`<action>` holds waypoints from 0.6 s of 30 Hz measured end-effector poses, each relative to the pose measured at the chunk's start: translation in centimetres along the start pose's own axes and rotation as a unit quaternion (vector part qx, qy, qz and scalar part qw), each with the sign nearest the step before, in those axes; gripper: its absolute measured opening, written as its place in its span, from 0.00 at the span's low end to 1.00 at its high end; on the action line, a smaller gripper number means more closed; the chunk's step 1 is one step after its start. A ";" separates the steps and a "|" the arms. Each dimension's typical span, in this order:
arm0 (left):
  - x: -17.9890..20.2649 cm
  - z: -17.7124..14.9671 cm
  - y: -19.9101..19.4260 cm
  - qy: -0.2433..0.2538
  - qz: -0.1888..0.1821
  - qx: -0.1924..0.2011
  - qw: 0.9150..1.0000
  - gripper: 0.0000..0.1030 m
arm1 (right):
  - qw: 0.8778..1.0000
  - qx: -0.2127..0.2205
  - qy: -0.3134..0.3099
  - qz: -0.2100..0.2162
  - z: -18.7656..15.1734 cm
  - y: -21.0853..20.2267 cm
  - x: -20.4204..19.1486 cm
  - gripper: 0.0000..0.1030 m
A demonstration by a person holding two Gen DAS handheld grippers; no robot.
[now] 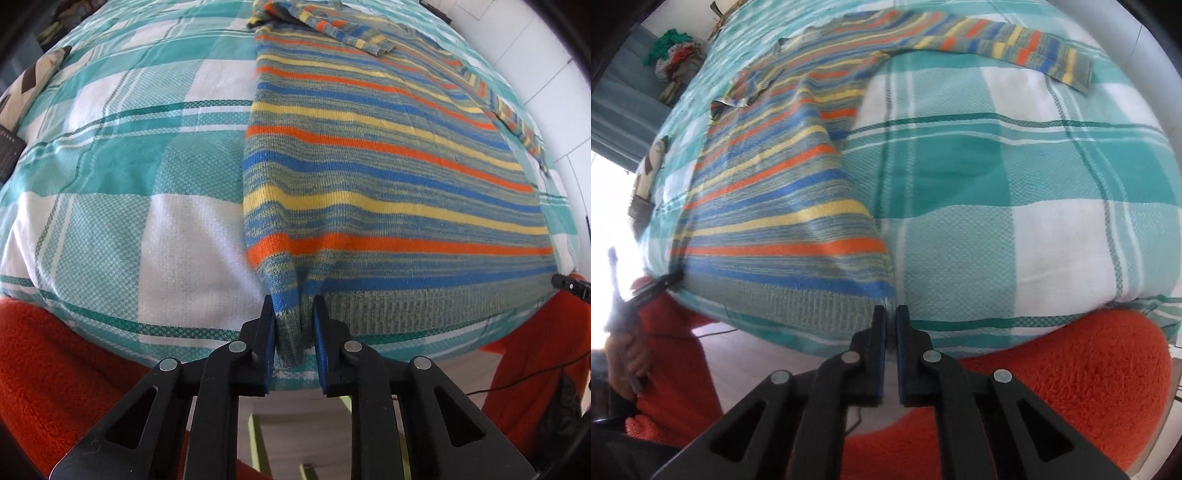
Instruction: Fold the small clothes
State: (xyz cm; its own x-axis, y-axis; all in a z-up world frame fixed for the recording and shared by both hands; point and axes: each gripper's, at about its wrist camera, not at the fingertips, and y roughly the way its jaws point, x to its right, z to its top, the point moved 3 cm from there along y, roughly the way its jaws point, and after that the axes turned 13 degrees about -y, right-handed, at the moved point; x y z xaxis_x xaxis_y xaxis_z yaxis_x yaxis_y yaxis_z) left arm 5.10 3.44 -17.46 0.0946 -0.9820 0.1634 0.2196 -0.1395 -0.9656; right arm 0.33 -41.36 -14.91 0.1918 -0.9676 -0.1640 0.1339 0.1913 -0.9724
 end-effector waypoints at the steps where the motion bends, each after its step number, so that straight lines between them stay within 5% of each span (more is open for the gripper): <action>1: 0.2 0.1 0.0 0.008 0.007 0.001 1.000 0.15 | 1.000 -0.009 0.001 -0.006 0.0 1.2 -0.1 0.03; 3: 0.4 0.0 -0.3 0.017 0.013 0.002 1.000 0.18 | 1.000 -0.018 0.005 -0.023 0.3 2.8 -0.1 0.03; 6: -0.1 0.2 -1.7 0.023 0.038 0.008 0.999 0.44 | 1.000 0.002 0.012 -0.017 0.8 1.9 -0.2 0.09; 9: -0.1 2.5 -6.0 0.033 0.049 0.058 0.997 0.52 | 0.998 0.048 0.012 -0.036 0.5 -0.9 0.1 0.47; 10: 0.3 4.0 -8.0 0.040 0.046 0.088 0.994 0.55 | 0.996 0.070 0.006 -0.054 0.6 -2.1 -0.1 0.51; 15: 5.4 12.2 -16.4 0.068 -0.043 0.251 0.965 0.92 | 0.984 0.151 0.003 -0.093 0.2 -6.5 -0.2 0.53; 18: 10.5 15.9 -13.8 0.156 -0.081 0.245 0.953 0.96 | 0.982 0.167 0.024 -0.085 0.1 -6.4 0.2 0.53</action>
State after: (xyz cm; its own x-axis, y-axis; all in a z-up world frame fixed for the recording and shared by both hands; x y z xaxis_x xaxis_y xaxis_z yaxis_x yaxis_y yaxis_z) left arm 18.55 -2.95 0.82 -0.2559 -0.9532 0.1612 0.6412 -0.2921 -0.7096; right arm -0.40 -42.76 -8.73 0.0939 -0.9954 -0.0190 0.4731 0.0614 -0.8788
